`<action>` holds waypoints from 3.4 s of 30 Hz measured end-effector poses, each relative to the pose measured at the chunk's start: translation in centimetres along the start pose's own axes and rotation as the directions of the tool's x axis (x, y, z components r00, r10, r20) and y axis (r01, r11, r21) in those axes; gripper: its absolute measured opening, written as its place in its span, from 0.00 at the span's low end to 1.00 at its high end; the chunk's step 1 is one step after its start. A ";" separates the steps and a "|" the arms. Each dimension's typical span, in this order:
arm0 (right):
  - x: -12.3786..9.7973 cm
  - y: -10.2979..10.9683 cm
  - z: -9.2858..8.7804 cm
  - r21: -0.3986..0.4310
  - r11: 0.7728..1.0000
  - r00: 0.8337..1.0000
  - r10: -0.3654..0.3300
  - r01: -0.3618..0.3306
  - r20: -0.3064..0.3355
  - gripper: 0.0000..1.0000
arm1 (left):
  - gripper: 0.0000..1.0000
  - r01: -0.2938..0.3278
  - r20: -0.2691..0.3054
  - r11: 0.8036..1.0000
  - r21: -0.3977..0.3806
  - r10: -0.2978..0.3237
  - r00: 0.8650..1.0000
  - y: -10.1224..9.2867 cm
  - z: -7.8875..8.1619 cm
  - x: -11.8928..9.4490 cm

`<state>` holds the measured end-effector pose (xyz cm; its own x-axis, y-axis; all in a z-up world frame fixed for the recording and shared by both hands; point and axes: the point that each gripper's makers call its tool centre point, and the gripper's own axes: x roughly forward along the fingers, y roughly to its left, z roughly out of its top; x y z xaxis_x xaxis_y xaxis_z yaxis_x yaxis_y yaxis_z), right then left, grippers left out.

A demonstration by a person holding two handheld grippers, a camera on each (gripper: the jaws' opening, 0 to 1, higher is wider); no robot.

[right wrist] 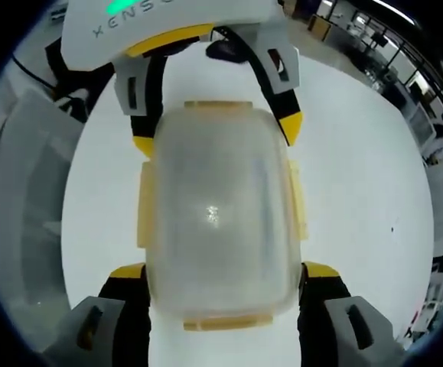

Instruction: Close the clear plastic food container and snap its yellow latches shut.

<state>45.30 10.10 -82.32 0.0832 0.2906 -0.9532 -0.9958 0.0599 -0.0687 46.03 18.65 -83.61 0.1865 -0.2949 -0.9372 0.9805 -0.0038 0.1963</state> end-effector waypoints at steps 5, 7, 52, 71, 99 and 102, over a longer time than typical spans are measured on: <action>0.0 -0.5 0.0 -0.003 1.000 1.000 0.002 -0.002 -0.006 0.80 | 0.89 -0.001 0.001 1.000 -0.002 0.001 1.000 0.4 0.1 0.1; 0.1 -0.6 -0.1 -0.004 1.000 1.000 0.003 -0.003 -0.005 0.80 | 0.89 0.000 0.004 1.000 -0.003 0.000 1.000 0.5 0.1 0.2; 0.0 -1.4 0.2 -0.018 1.000 1.000 -0.011 0.011 0.015 0.82 | 0.89 -0.033 -0.029 0.998 0.061 0.035 0.999 1.3 -0.4 0.1; -1.6 -1.2 1.2 -0.016 0.997 0.996 -0.077 0.078 0.055 0.91 | 0.98 -0.068 0.011 0.998 -0.003 0.068 0.998 0.9 0.1 -1.6; -4.4 0.4 0.1 0.113 0.979 0.976 -0.184 0.171 0.115 0.95 | 0.99 -0.083 0.054 0.986 -0.146 0.092 0.994 -1.9 -0.2 -3.9; -4.8 0.7 -0.2 0.137 0.973 0.972 -0.201 0.183 0.126 0.95 | 0.99 -0.094 0.069 0.981 -0.167 0.107 0.992 -2.0 0.0 -4.4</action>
<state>44.24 8.58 -77.84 0.2853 0.3907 -0.8752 -0.9491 0.2423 -0.2012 43.27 19.92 -79.91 0.2856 -0.3588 -0.8887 0.9550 0.1836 0.2328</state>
